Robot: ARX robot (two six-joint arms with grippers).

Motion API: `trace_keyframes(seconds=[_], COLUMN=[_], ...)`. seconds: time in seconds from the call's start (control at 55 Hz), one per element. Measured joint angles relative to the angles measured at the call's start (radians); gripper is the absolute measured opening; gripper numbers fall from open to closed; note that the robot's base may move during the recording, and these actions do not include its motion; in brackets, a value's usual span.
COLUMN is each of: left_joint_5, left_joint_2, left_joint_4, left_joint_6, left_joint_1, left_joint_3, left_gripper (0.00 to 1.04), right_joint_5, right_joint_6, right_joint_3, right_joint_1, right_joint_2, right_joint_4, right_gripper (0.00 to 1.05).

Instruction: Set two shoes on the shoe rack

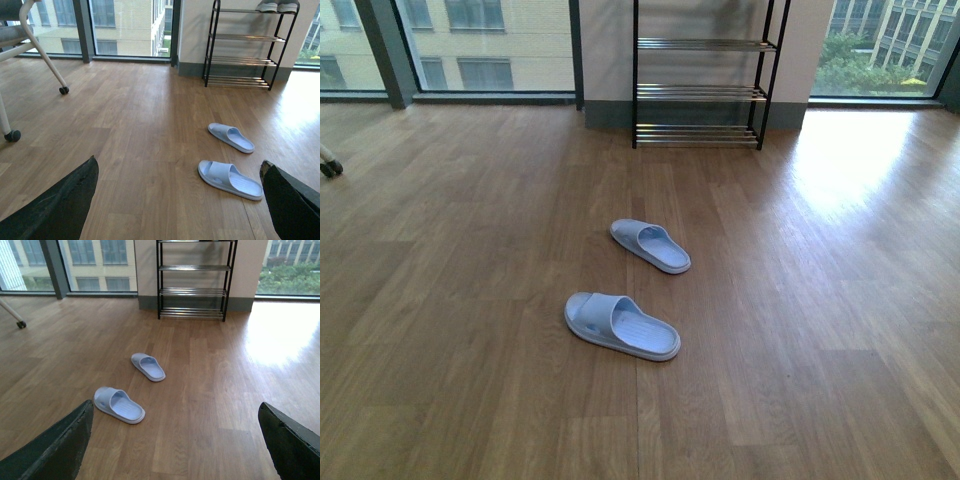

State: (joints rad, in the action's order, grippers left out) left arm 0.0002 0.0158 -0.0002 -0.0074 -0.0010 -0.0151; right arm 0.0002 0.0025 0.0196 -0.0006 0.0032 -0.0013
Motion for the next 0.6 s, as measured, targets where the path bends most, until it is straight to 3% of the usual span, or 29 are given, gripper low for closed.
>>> trace_keyframes(seconds=[0.601], left_joint_5=[0.0], left_joint_2=[0.0], left_joint_4=[0.0], left_joint_6=[0.0], left_joint_1=[0.0], left_joint_3=[0.0], left_gripper=[0.95], right_joint_5=[0.002], right_joint_6=[0.0], right_joint_3=[0.0], right_joint_1=[0.0], right_joint_2=[0.002], right_joint_4=[0.0], right_gripper=[0.95])
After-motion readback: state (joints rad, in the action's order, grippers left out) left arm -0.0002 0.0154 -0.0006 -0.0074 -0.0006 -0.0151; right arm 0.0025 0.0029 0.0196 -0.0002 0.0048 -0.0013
